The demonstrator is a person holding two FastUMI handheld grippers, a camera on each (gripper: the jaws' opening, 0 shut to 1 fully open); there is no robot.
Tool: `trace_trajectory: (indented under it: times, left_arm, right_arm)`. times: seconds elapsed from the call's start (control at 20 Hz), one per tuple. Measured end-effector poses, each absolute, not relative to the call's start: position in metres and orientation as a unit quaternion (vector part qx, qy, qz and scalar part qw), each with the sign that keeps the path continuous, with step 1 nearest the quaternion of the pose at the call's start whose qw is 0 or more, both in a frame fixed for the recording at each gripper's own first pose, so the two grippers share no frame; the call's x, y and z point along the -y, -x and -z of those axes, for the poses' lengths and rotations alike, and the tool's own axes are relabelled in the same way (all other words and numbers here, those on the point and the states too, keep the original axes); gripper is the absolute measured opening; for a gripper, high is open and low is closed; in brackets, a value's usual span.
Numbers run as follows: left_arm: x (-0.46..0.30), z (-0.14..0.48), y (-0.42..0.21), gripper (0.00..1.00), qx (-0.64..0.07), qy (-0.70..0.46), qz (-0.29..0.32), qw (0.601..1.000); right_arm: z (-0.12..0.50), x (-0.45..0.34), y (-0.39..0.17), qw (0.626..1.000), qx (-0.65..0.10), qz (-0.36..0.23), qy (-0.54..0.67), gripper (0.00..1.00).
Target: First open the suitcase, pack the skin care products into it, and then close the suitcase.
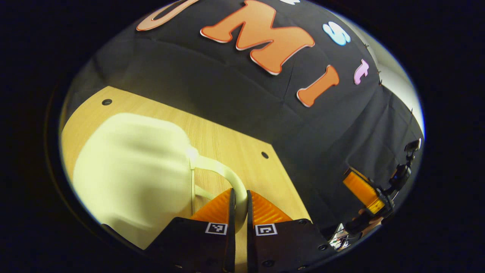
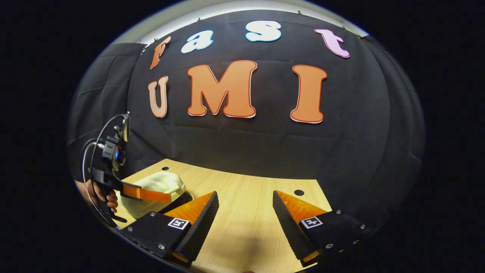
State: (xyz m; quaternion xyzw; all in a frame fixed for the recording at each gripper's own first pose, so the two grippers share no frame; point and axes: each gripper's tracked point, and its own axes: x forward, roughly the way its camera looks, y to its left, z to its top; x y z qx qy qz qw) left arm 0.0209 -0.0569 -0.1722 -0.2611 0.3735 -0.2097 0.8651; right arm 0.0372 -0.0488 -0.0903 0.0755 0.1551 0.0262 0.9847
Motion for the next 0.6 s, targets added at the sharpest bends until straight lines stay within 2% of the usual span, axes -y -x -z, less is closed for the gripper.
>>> trace_trajectory:
  times: [0.15, 0.25, 0.35, 0.4, 0.45, 0.5, 0.6]
  left_arm:
    - [0.074, 0.202, -0.004, 0.17, -0.427, 0.22, 0.202, 0.853]
    - [0.074, 0.207, -0.003, 0.17, -0.43, 0.199, 0.194, 0.859]
    - [0.088, 0.192, -0.007, 0.2, -0.41, 0.22, 0.215, 0.859]
    - [0.094, 0.179, -0.009, 0.27, -0.398, 0.226, 0.218, 0.862]
    - [0.095, 0.168, -0.014, 0.51, -0.383, 0.222, 0.217, 0.87]
    - [0.092, 0.154, -0.021, 0.48, -0.361, 0.215, 0.212, 0.882]
    - [0.085, 0.125, -0.027, 0.7, -0.318, 0.193, 0.203, 0.906]
  right_arm:
    - [0.098, 0.048, -0.039, 0.981, -0.164, -0.032, -0.101, 0.92]
    - [0.104, 0.046, -0.039, 0.98, -0.169, -0.035, -0.098, 0.92]
    - [0.106, 0.045, -0.04, 0.981, -0.17, -0.04, -0.086, 0.92]
    - [0.106, 0.042, -0.042, 0.981, -0.17, -0.046, -0.084, 0.92]
    - [0.105, 0.041, -0.044, 0.982, -0.167, -0.046, -0.079, 0.92]
    - [0.103, 0.041, -0.047, 0.983, -0.163, -0.047, -0.074, 0.92]
    - [0.095, 0.037, -0.051, 0.985, -0.15, -0.044, -0.07, 0.92]
